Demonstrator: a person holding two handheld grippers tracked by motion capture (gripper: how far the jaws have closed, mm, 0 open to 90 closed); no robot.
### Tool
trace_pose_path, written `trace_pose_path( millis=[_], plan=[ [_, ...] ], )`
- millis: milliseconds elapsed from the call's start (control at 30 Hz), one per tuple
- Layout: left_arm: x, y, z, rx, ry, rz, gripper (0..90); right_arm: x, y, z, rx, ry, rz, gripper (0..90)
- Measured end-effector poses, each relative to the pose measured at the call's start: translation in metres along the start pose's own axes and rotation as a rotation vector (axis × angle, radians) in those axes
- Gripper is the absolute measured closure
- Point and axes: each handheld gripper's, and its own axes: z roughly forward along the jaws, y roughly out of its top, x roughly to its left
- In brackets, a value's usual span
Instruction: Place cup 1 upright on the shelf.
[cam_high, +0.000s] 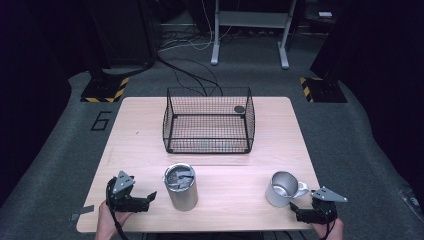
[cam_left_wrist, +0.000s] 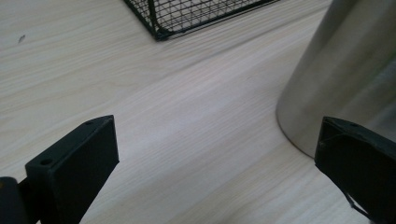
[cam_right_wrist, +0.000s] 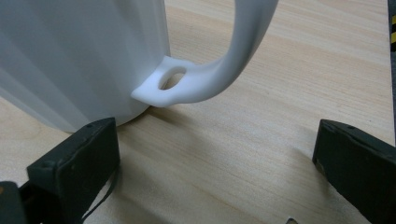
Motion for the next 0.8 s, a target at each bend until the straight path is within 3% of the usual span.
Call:
trace_pose_path(
  millis=[100,167,267,567,800],
  plan=[
    [-0.005,0.002,-0.001,0.003,-0.003,0.025,0.0,0.0,0.0,0.0,-0.001,-0.002,0.004,0.1],
    [-0.011,0.005,-0.004,0.0,-0.054,0.044,0.0,0.0,0.0,0.0,-0.001,-0.002,0.004,0.1],
    [-0.018,0.009,-0.006,-0.004,-0.085,0.069,0.0,0.001,0.0,0.0,0.0,-0.001,0.007,0.2],
    [-0.037,0.02,-0.018,-0.074,-0.206,0.108,0.0,0.0,0.0,0.0,0.003,0.0,0.008,0.3],
    [-0.049,0.03,-0.019,-0.119,-0.25,0.129,0.0,0.0,0.0,0.0,0.001,0.0,0.002,0.3]
  ],
)
